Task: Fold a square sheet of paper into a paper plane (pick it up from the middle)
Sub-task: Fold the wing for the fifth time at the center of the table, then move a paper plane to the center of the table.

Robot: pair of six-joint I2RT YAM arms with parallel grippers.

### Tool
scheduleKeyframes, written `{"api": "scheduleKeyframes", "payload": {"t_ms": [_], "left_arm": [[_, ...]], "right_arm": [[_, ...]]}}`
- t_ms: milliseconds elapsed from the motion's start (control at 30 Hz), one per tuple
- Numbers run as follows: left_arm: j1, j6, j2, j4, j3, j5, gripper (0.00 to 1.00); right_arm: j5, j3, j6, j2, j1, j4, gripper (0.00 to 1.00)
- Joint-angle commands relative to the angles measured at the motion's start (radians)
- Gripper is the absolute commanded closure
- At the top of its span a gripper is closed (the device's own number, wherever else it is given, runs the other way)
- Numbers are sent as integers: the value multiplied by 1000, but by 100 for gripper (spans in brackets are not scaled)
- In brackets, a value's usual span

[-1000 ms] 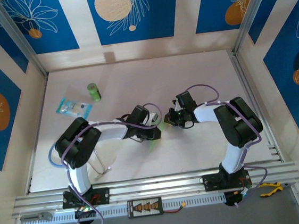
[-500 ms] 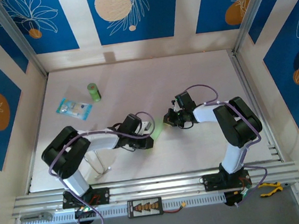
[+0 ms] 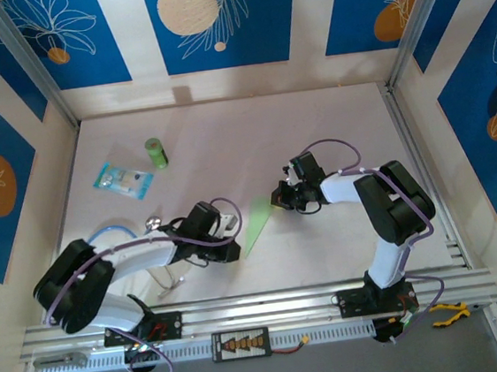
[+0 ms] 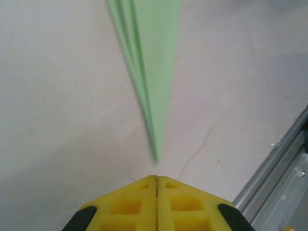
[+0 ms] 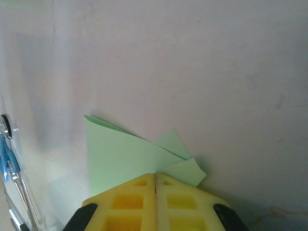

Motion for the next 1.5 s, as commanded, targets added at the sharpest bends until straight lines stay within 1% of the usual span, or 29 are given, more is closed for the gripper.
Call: {"api": "scheduleKeyframes", "payload": {"t_ms": [0,100,200,433,700,900,1067,1467], "left_arm": [[28,10,-37,-30,61,-77,88],[74,2,17,-65,126,-104,87],[113,-13,94,-50,162,-59,86],[133,-35,210,22,202,11,84],[133,-31,267,66,221,90,79],[133,-16,290,37,236,88,77],[133,-2,298,9,243,65,77],[132,20,334,-3,260,114,76]], "right_arm": [[-12,19,-67,-32,30,-43,97],[4,-6,-61,-103,35,-23,95],[7,-56,-40,-161,33,3,92],[-3,-162,11,-224,36,30,88],[-16,-189,49,-207,60,59,87],[-16,-175,54,-182,79,55,87],[-10,-175,54,-184,80,52,87],[-7,-189,61,-173,81,60,87]]}}
